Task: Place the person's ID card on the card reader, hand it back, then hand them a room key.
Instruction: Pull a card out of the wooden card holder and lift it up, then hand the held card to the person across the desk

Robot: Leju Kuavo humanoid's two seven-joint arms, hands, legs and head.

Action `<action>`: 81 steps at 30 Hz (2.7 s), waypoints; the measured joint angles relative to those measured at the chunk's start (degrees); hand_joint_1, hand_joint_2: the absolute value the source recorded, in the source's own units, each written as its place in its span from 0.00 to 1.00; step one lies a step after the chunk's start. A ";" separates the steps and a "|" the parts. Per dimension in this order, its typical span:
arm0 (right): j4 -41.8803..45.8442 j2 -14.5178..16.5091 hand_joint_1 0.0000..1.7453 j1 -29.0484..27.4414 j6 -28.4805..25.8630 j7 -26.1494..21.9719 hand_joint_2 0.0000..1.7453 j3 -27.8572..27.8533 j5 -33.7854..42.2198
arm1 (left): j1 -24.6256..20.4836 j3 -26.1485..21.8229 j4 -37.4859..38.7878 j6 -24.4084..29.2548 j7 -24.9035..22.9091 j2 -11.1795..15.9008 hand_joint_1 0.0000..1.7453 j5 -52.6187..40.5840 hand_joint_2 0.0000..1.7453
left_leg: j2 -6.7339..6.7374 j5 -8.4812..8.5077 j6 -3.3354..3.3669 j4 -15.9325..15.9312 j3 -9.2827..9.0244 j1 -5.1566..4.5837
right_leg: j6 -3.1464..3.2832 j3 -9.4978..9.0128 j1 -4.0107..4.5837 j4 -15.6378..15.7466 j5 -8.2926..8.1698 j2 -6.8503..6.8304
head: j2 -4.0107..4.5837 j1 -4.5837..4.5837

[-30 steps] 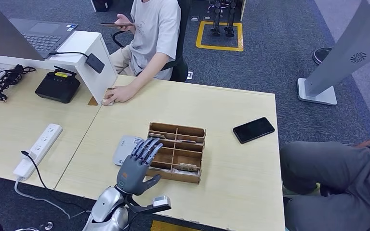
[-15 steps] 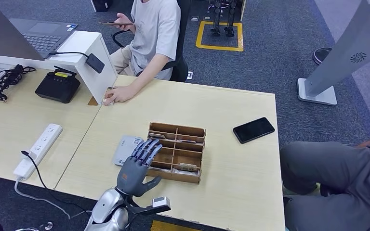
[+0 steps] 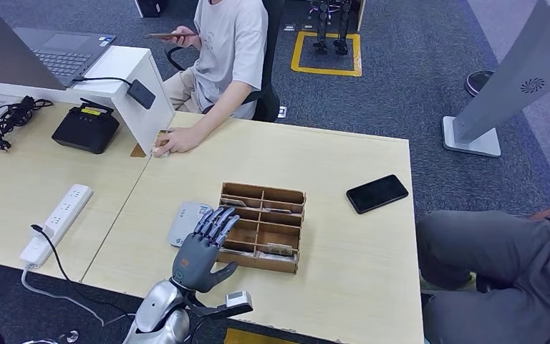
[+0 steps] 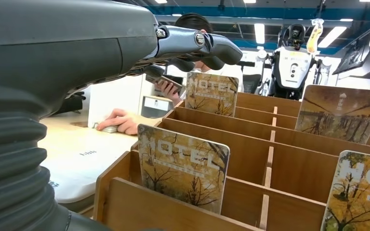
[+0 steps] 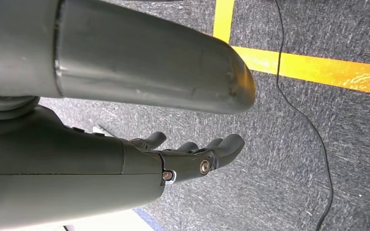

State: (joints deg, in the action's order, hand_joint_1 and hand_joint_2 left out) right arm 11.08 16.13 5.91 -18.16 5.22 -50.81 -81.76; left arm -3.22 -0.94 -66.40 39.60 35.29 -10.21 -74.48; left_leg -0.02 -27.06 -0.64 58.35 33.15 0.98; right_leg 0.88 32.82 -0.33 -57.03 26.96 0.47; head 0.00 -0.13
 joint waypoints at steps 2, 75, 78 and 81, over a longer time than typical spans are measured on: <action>0.00 0.00 0.00 0.00 0.00 -0.07 0.00 -0.03 -0.01 | 0.00 0.00 0.16 0.00 -0.10 0.08 0.49 0.10 1.00 | 0.00 0.00 0.00 0.00 0.00 0.00 | 0.00 0.00 0.00 0.00 0.00 0.00 | 0.00 -0.01; -0.02 -0.02 0.00 0.03 0.07 -0.23 0.00 -0.99 -1.07 | -20.96 14.22 -20.26 -20.36 -12.52 14.15 1.00 33.98 1.00 | -0.03 0.25 -0.05 0.00 0.01 0.07 | 0.12 0.04 0.09 -0.02 -0.20 -0.01 | 0.00 0.00; -0.02 -0.02 0.00 0.03 0.05 -0.17 0.00 -1.00 -1.22 | -21.10 14.27 -20.27 -20.21 -12.98 14.38 1.00 34.30 1.00 | -0.03 0.24 -0.05 0.00 0.01 0.07 | 0.12 0.05 0.09 -0.02 -0.20 -0.01 | 0.00 0.00; -0.02 -0.02 0.00 0.03 0.07 -0.34 0.00 -0.99 -1.44 | -21.14 14.27 -20.22 -19.78 -13.61 14.80 1.00 34.22 1.00 | -0.03 0.24 -0.05 0.00 0.02 0.08 | 0.12 0.05 0.09 -0.02 -0.19 -0.01 | 0.00 -0.01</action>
State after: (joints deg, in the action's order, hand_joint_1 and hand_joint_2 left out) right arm 11.06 16.11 5.93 -18.10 4.88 -51.81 -83.20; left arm -24.36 13.33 -86.62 19.83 21.69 4.59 -40.26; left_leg -0.05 -26.82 -0.69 58.35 33.16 1.06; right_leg 1.01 32.88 -0.24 -57.05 26.77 0.46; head 0.00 -0.13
